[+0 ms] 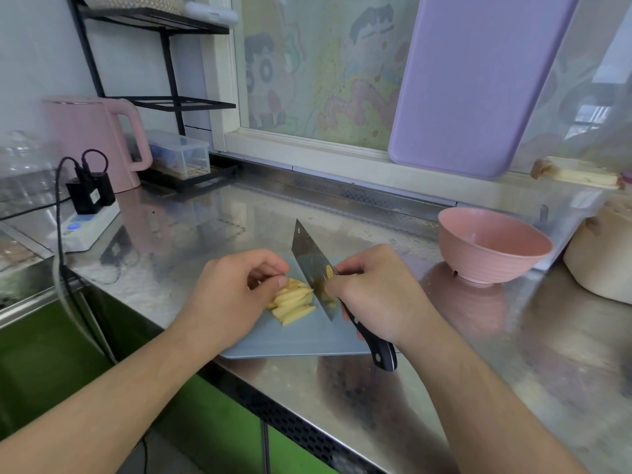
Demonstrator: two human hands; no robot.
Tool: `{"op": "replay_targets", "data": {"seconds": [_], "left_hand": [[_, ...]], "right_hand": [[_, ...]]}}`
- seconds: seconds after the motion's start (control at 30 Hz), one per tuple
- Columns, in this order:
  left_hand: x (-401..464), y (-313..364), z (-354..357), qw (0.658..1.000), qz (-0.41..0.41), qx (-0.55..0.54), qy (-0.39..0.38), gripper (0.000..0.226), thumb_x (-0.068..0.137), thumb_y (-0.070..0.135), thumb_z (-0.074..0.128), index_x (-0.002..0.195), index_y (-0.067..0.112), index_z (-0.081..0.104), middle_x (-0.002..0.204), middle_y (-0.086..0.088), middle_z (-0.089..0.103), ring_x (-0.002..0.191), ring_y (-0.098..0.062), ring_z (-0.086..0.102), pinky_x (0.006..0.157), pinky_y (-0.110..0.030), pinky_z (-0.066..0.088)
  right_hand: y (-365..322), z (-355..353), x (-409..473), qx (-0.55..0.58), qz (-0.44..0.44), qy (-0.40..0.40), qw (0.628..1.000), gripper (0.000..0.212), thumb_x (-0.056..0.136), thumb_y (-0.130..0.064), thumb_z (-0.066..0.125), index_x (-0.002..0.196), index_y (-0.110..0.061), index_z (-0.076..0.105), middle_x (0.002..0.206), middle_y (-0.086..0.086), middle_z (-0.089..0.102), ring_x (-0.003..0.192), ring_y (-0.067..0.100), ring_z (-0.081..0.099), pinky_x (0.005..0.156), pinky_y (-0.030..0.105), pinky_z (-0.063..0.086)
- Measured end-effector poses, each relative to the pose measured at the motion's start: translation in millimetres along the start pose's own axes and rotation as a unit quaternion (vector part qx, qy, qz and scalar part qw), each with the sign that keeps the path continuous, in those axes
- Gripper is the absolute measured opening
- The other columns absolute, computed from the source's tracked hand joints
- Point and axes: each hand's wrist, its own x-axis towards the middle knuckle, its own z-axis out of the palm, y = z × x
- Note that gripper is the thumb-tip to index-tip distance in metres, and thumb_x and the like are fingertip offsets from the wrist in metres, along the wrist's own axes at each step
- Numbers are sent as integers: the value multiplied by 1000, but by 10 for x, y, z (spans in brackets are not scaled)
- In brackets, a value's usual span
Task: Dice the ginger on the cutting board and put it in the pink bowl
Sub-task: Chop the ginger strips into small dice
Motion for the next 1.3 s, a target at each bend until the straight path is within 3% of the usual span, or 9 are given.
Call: {"op": "replay_targets", "data": {"seconds": [0.17,0.27,0.4,0.57,0.83,1.0,1.1,1.17,1.3], "left_hand": [[8,-8,2,999,6,-41,9,30,100,5,63,99,32,76,89,19,77,87,-3,74,83,-26,59],[-11,-32,-48,999,-1,-5,32,36,99,1,60,103,33,73,97,20,73,93,0,69,83,-21,53],[-14,-74,-152,993,-66,84,-55,40,91,6,64,113,39,65,111,21,63,93,1,62,77,-16,47],[43,-65,-268,978,-90,102,-155,36,92,13,72,115,39,66,108,19,65,90,0,66,79,-16,51],[88,55,-189,978,-108,94,-153,20,92,24,73,107,37,71,100,17,71,86,0,68,76,-19,57],[99,127,-291,962,-124,110,-215,45,92,19,66,133,35,59,117,22,60,98,-2,62,76,-19,50],[68,140,-327,946,-108,137,-273,71,85,41,80,145,40,42,126,25,51,102,-1,59,82,-19,50],[46,143,-283,950,-85,152,-260,82,78,52,85,146,40,42,127,22,51,100,-2,60,81,-18,49],[62,183,-175,961,-55,150,-225,56,80,49,85,129,36,61,105,15,63,86,-5,63,74,-22,51]], "right_hand": [[3,-14,3,7,3,0,1000,28,76,-10,59,90,13,62,62,16,44,50,22,36,49,36,37],[13,-8,7,-1,-1,2,1000,29,74,-13,58,89,12,62,62,16,43,49,21,36,50,36,36],[23,5,15,-4,-2,1,1000,30,73,-13,58,88,12,61,62,14,42,51,21,35,51,36,34],[24,13,16,-8,-5,-3,1000,29,73,-15,60,83,12,59,61,16,43,51,20,35,53,36,33],[34,-2,18,-3,-2,-13,1000,27,76,-14,61,86,11,64,59,16,46,49,21,37,52,36,35],[30,-19,11,6,3,-15,1000,25,76,-11,61,84,13,62,59,18,47,49,20,37,48,36,37],[40,-11,28,-4,-1,-13,1000,25,76,-13,62,85,11,65,58,17,49,47,21,38,50,35,37],[42,-5,33,-7,-1,-11,1000,24,76,-14,62,83,9,67,56,16,51,46,21,39,51,36,37],[24,-28,16,-9,-3,-11,1000,23,74,-14,63,81,8,67,56,19,52,46,21,40,51,38,38]]}}
